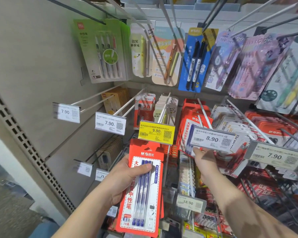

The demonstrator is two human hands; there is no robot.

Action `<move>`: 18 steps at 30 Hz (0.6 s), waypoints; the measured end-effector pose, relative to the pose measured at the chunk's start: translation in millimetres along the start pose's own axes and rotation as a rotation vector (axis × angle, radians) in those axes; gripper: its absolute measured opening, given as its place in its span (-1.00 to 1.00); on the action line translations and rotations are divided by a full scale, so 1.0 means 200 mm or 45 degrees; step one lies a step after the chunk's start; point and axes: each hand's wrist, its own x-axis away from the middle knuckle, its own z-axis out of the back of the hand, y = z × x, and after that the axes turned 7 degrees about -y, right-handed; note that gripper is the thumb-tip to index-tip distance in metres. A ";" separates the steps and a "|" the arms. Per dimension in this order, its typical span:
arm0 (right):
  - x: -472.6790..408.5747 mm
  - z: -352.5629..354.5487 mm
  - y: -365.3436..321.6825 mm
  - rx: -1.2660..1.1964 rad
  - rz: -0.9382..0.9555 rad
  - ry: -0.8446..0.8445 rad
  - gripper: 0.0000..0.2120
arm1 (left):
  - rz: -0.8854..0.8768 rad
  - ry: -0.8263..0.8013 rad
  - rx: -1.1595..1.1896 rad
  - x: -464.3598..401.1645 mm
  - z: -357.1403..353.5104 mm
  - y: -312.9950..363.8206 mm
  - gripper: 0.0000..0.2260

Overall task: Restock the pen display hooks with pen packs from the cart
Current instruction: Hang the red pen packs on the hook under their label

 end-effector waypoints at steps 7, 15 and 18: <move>0.13 -0.02 0.03 -0.051 0.023 0.002 -0.46 | -0.010 0.006 0.033 -0.01 -0.02 -0.03 -0.58; 0.49 -0.06 -0.04 0.049 0.179 -0.368 -0.88 | -0.031 0.007 0.054 -0.05 -0.05 -0.08 -0.50; 0.56 -0.08 -0.05 0.058 0.235 -0.520 -0.76 | -0.058 -0.017 0.076 -0.06 -0.07 -0.09 -0.46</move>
